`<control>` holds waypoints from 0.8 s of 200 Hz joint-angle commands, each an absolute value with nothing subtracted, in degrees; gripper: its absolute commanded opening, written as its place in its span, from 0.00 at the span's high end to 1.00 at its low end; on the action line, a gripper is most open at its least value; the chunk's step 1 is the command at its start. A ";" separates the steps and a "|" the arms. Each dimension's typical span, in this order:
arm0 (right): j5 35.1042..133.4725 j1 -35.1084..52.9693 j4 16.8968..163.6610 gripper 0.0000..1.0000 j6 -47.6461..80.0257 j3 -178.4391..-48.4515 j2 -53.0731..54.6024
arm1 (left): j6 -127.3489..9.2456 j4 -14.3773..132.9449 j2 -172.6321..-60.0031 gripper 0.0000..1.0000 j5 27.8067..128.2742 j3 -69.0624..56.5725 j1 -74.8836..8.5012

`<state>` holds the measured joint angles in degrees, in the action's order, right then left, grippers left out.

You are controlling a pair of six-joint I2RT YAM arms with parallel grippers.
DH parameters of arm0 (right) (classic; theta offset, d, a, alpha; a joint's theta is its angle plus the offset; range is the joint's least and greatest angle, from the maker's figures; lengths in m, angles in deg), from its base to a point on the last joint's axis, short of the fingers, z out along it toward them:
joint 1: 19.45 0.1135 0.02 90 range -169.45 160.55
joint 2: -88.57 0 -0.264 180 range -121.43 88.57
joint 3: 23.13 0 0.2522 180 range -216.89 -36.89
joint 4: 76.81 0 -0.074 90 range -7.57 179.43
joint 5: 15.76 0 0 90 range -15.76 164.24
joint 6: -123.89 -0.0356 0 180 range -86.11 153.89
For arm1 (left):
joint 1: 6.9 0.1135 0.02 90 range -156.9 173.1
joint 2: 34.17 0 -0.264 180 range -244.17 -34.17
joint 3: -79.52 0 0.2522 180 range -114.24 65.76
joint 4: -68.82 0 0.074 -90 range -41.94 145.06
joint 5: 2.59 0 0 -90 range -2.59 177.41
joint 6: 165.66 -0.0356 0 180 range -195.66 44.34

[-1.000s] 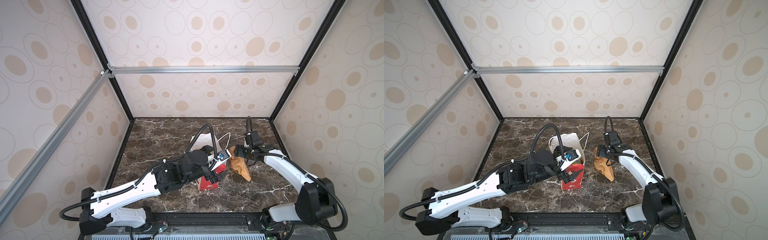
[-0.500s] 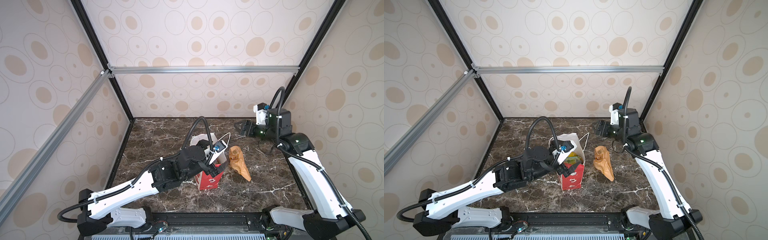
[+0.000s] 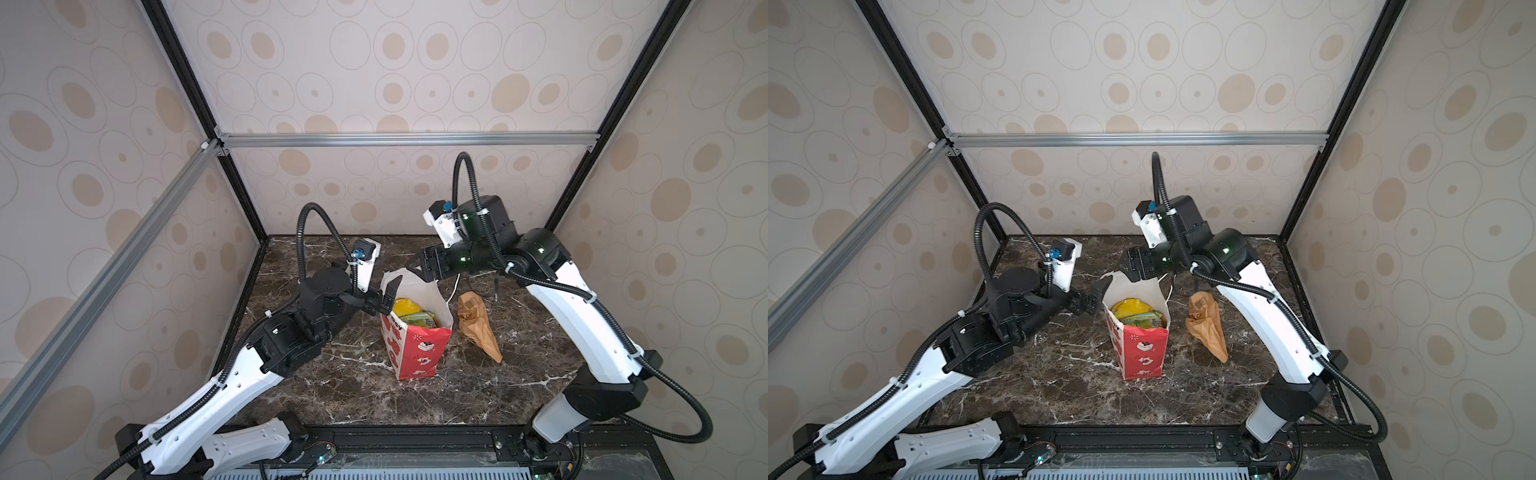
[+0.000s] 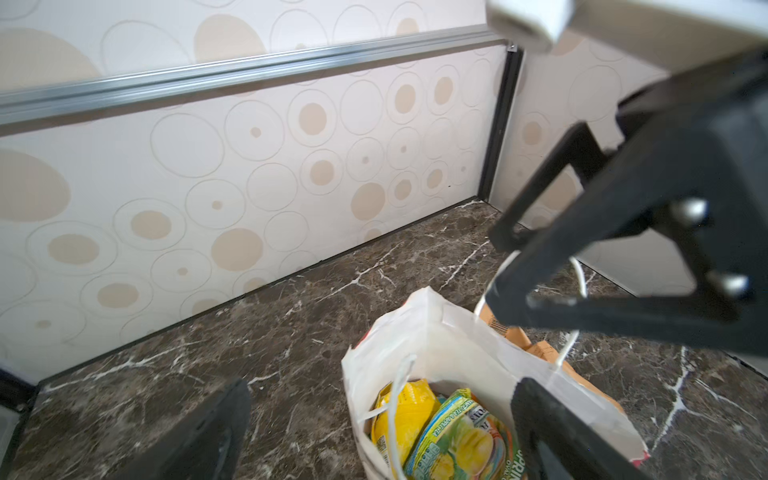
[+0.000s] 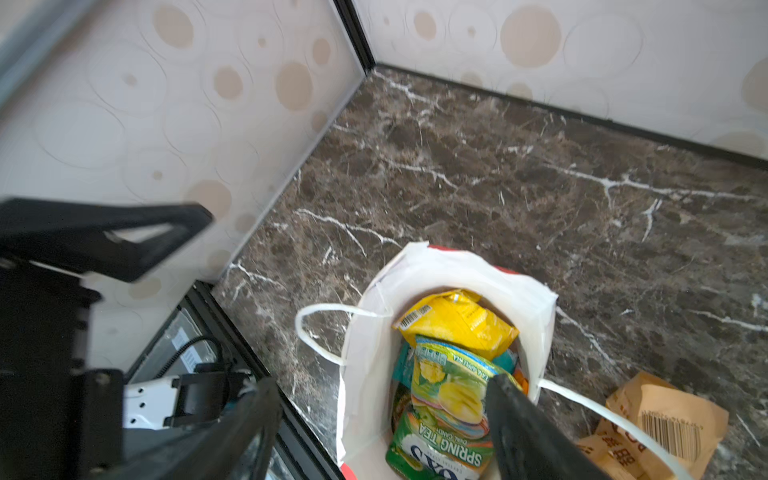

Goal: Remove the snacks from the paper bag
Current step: 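Hold bag rim with left gripper while right reaches for yellow packet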

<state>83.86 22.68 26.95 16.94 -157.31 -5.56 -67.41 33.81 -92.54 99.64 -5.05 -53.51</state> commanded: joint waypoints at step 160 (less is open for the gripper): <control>75.82 26.63 22.65 0.39 14.10 -146.13 -14.24 | -57.55 34.74 -93.88 0.99 77.05 2.07 -40.65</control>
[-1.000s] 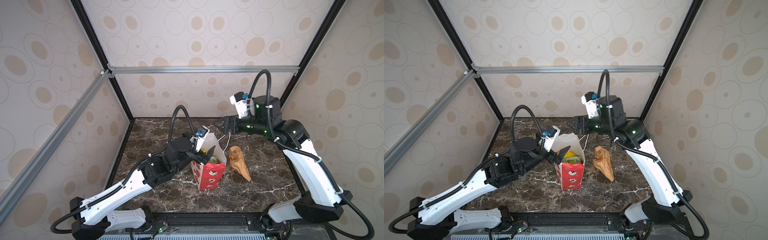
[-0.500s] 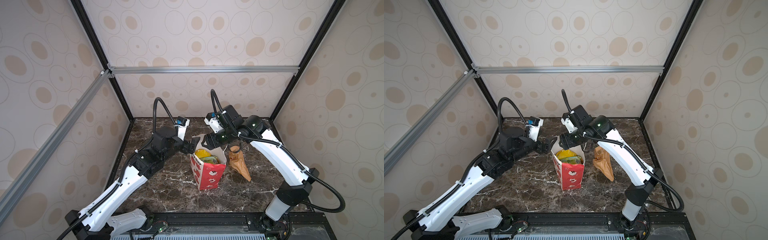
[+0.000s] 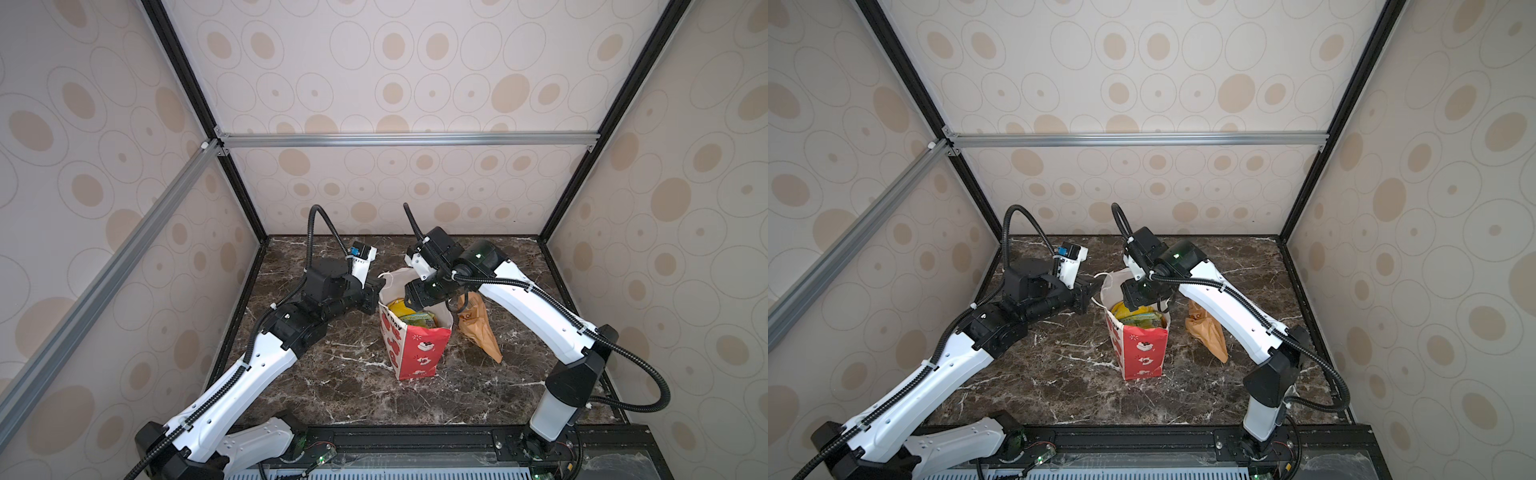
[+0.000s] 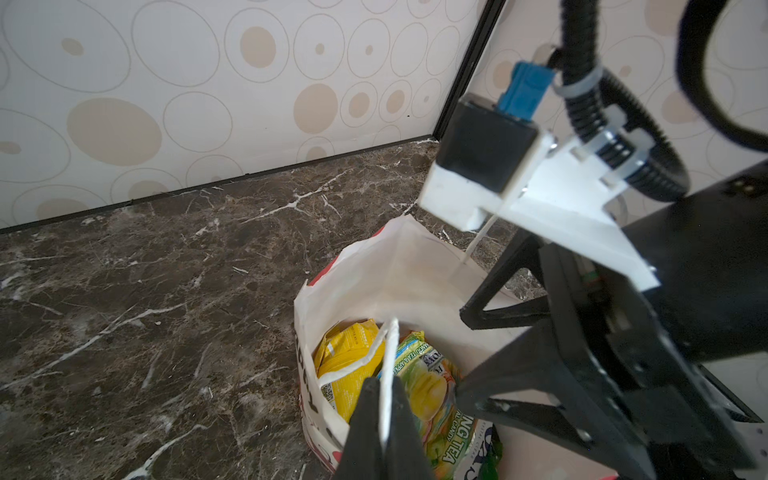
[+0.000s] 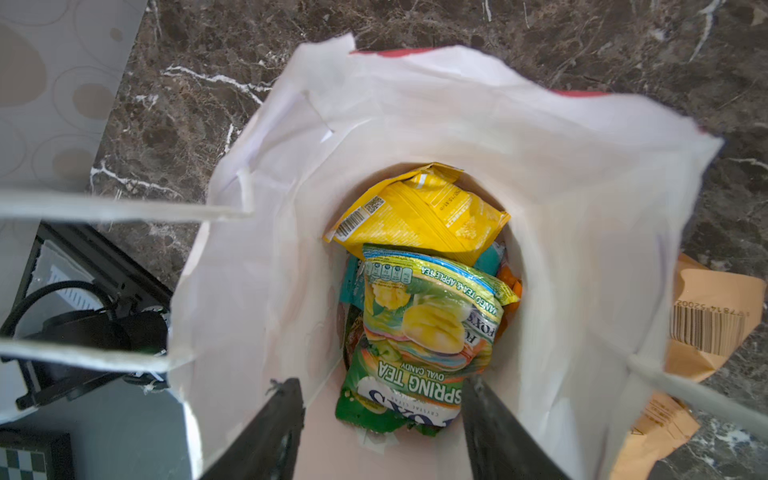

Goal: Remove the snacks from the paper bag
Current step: 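Hold bag rim with left gripper while right reaches for yellow packet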

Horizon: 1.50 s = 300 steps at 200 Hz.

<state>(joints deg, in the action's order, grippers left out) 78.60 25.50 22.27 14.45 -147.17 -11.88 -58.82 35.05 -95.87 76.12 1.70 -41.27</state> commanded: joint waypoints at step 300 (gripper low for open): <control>75.60 27.88 38.21 0.97 9.69 -124.78 -17.92 | -57.11 32.84 -93.53 1.00 79.63 2.21 -40.66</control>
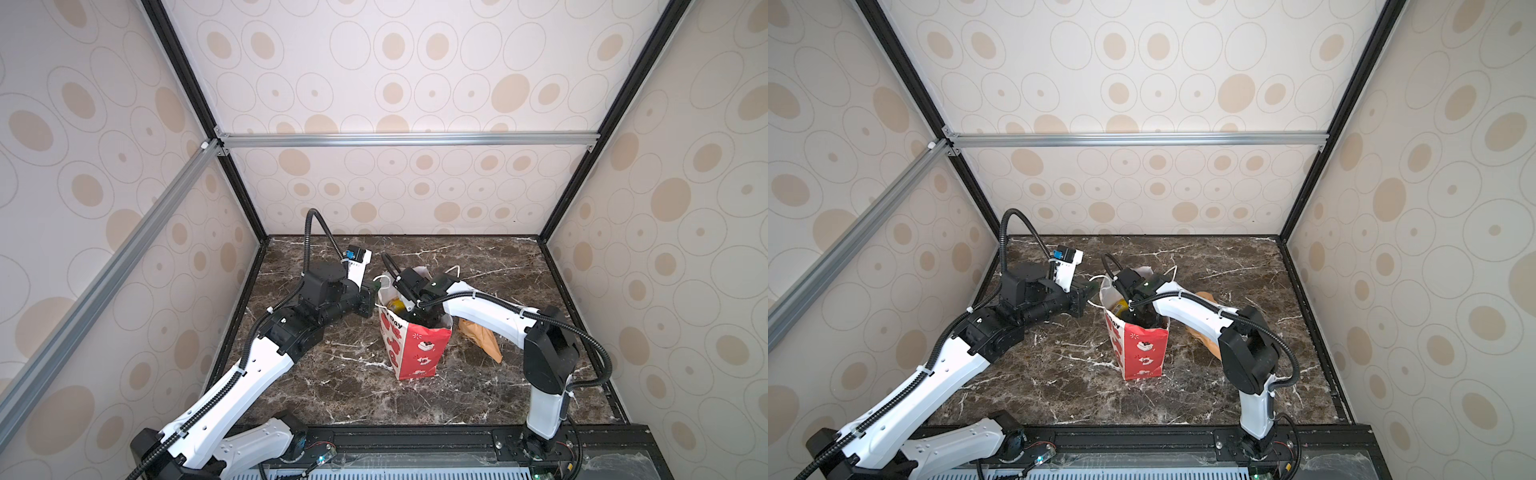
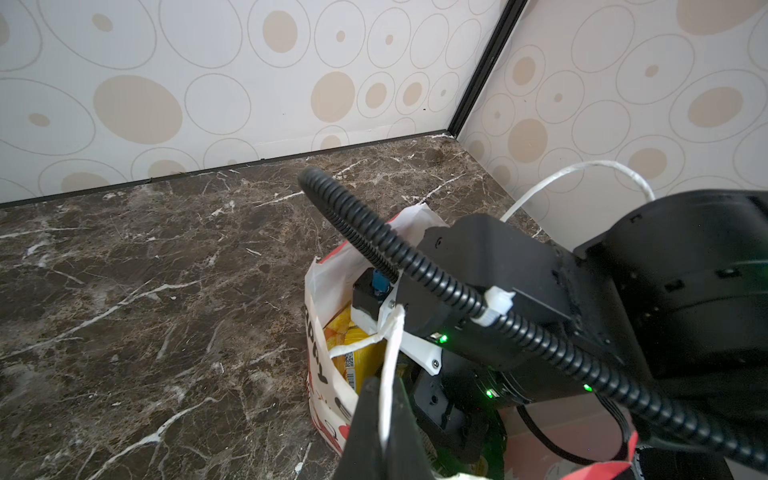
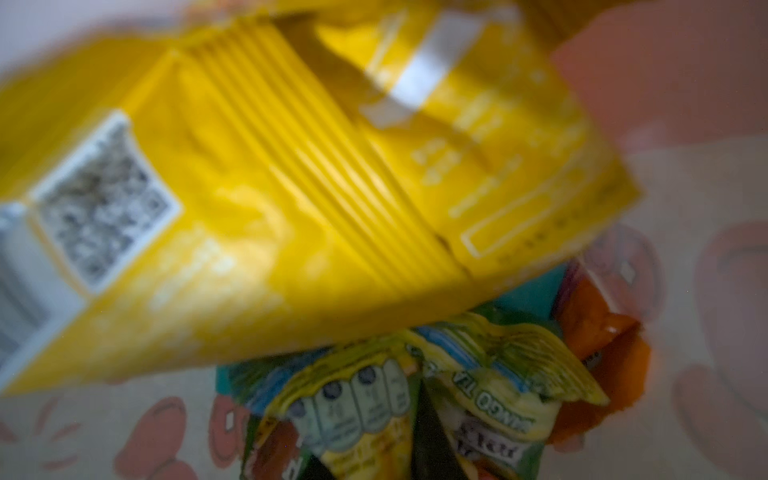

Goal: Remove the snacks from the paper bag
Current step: 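Hold bag rim with left gripper while right reaches for yellow packet, then close the right gripper on the green Fox's candy packet and lift it out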

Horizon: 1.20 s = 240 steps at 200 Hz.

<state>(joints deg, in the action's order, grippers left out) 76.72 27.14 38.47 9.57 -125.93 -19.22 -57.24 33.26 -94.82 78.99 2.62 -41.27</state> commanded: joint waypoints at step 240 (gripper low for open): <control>67.39 27.91 44.26 1.00 8.29 -133.56 -0.79 | -58.16 34.10 -92.41 0.76 78.52 2.67 -40.66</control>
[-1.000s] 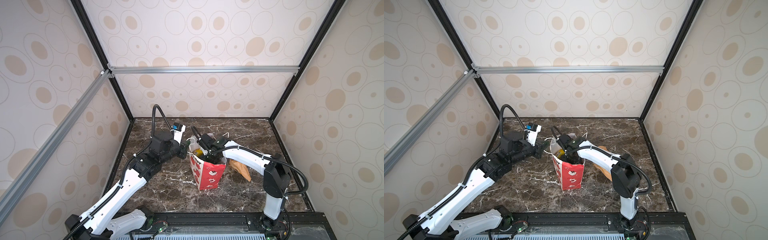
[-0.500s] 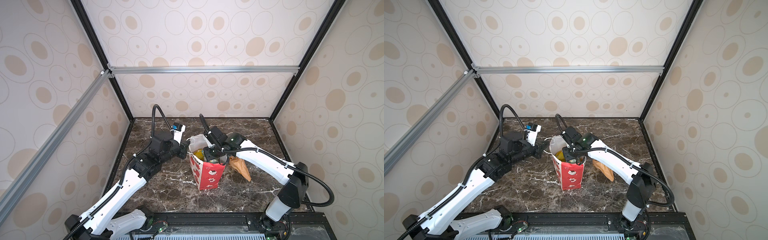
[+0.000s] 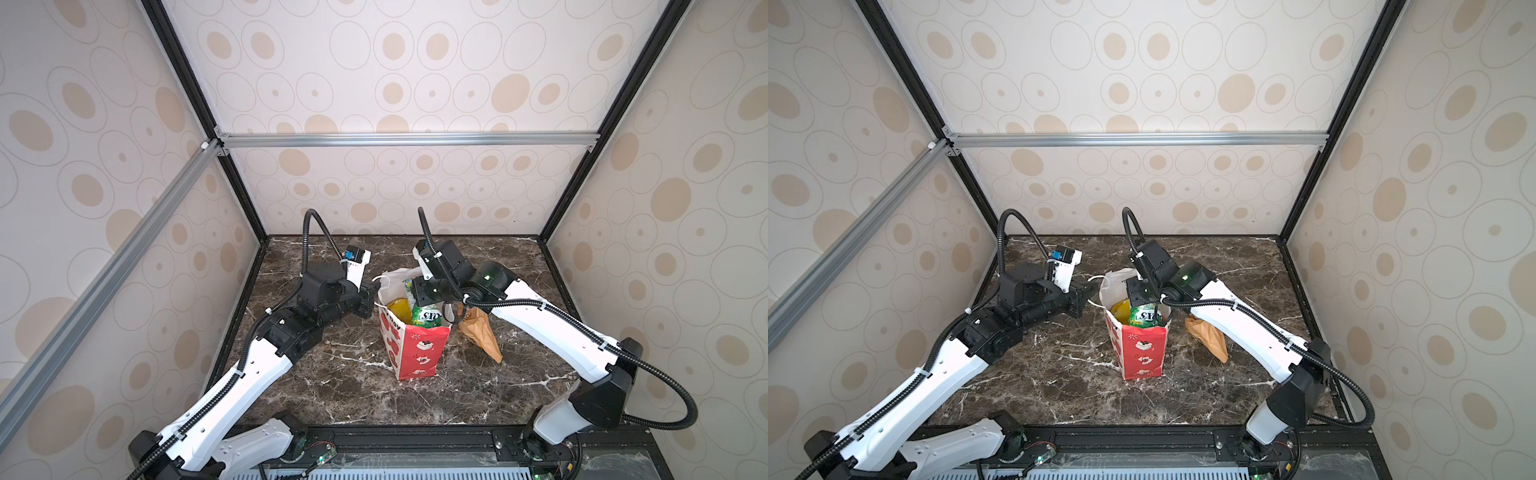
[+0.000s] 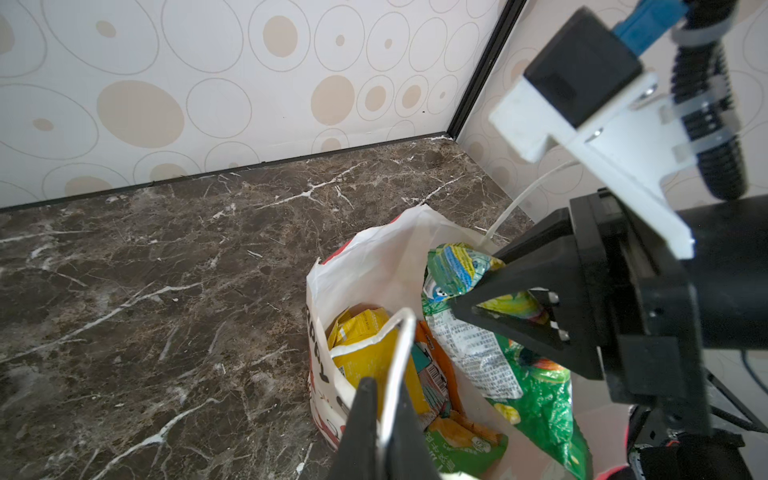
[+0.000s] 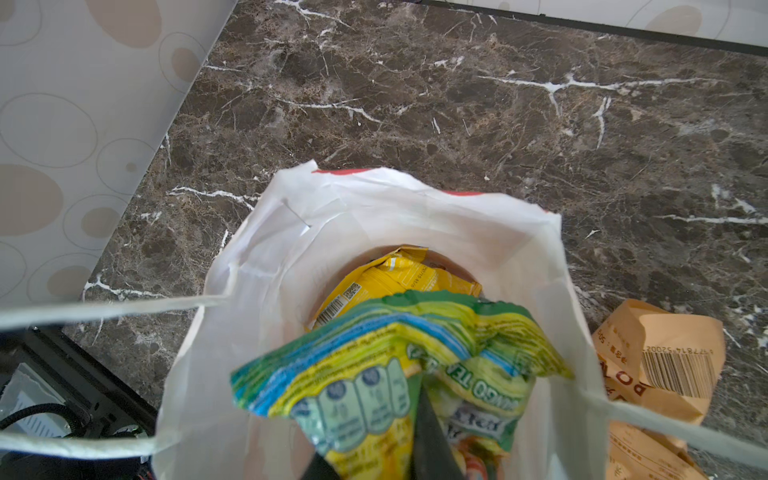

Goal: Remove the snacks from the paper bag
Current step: 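Close the right gripper on the green Fox's candy packet and lift it out, then carry the green packet beside the tan packet and lower it with the right gripper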

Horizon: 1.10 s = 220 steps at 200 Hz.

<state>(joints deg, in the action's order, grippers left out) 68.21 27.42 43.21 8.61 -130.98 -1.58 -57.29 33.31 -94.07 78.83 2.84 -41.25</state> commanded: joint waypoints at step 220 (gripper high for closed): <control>71.11 5.22 36.61 1.00 12.02 -156.91 7.03 | -70.94 38.41 -96.16 0.02 68.00 -7.74 -62.66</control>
